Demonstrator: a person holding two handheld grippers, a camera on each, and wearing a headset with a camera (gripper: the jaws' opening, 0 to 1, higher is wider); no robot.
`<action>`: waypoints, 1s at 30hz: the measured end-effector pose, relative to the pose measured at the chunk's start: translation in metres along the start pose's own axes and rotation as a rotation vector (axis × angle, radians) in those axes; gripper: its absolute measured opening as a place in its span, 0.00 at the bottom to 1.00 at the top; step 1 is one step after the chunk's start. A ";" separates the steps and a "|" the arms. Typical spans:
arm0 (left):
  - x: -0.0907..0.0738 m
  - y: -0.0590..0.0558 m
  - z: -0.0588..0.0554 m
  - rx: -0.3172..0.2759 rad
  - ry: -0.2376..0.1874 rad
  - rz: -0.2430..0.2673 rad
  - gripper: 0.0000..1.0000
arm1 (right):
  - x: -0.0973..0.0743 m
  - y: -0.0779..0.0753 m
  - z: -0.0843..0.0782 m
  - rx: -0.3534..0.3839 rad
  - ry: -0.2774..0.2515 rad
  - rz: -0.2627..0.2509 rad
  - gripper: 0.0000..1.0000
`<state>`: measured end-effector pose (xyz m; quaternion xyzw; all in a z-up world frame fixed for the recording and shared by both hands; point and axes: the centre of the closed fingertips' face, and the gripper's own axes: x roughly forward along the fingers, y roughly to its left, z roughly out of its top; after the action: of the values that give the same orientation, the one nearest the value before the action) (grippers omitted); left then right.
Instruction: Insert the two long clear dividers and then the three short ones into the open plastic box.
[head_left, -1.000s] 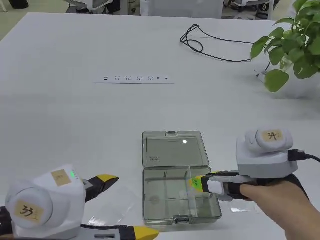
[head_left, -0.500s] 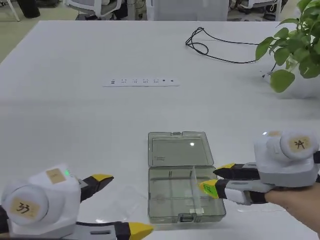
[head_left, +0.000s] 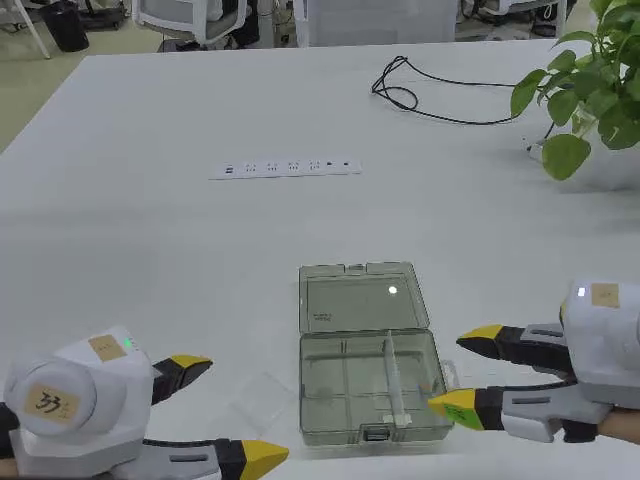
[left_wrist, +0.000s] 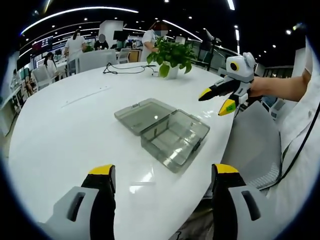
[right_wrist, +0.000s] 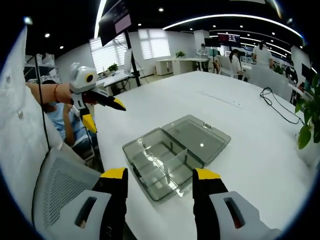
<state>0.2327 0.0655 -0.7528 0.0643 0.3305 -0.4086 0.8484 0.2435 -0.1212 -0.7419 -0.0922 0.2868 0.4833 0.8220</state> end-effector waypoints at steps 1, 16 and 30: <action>0.001 0.001 -0.001 0.001 0.009 0.002 0.78 | -0.003 0.000 -0.002 -0.015 0.000 0.000 0.55; 0.015 0.018 -0.035 -0.063 0.193 0.053 0.64 | -0.026 -0.004 -0.032 -0.054 0.008 -0.005 0.60; 0.033 0.033 -0.066 -0.068 0.369 0.105 0.51 | -0.030 -0.006 -0.031 -0.027 -0.028 -0.031 0.58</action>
<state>0.2379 0.0909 -0.8295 0.1269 0.4903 -0.3335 0.7952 0.2258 -0.1599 -0.7515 -0.1008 0.2673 0.4756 0.8320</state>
